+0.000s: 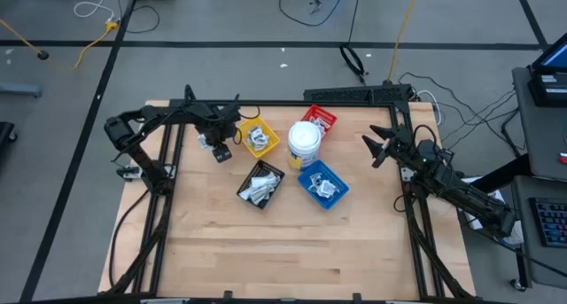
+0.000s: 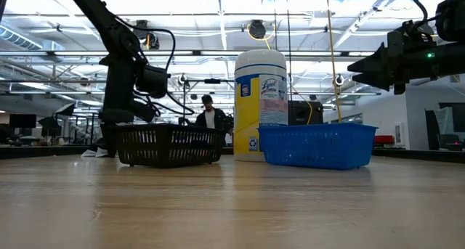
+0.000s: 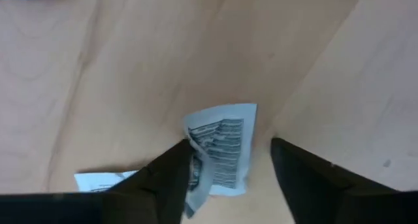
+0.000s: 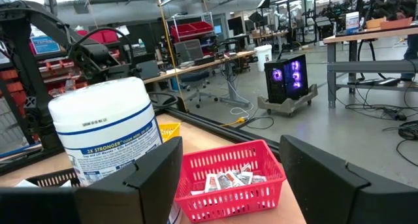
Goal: Pick & Place First Aid Supplies
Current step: Put the towelette pack into the yellow bin
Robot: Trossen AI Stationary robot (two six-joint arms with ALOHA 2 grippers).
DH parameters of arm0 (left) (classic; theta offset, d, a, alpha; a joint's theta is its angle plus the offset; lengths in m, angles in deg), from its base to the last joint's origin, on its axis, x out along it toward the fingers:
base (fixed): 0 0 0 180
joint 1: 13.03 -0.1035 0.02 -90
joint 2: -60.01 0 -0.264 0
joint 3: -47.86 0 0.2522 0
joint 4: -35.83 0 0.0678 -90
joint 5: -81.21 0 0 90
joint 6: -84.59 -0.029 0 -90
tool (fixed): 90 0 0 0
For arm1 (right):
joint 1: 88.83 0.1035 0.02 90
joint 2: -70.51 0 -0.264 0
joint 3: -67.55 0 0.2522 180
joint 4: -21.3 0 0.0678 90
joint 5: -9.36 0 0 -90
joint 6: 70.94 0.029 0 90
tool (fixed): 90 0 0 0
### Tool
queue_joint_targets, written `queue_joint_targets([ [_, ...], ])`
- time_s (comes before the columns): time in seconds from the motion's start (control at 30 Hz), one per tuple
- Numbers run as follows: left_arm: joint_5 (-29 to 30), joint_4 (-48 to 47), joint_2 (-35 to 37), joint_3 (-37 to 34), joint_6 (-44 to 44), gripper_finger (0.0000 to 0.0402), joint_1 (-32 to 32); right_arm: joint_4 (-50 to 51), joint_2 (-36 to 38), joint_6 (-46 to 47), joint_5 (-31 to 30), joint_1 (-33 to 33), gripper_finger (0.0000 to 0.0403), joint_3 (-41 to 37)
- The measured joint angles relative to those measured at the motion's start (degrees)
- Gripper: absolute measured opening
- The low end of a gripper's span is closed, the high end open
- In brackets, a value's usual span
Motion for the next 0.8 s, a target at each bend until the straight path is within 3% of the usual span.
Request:
queue_joint_targets([
  [0.37,-3.2,-2.3,0.0,0.0,1.5,0.0016,0.0,0.0,0.0,0.0,0.0,0.0,0.0254,0.0],
  [0.8,-4.9,-19.0,10.8,2.3,5.5,0.0013,0.1,0.0,0.0,0.0,0.0,0.0,0.0254,0.0],
])
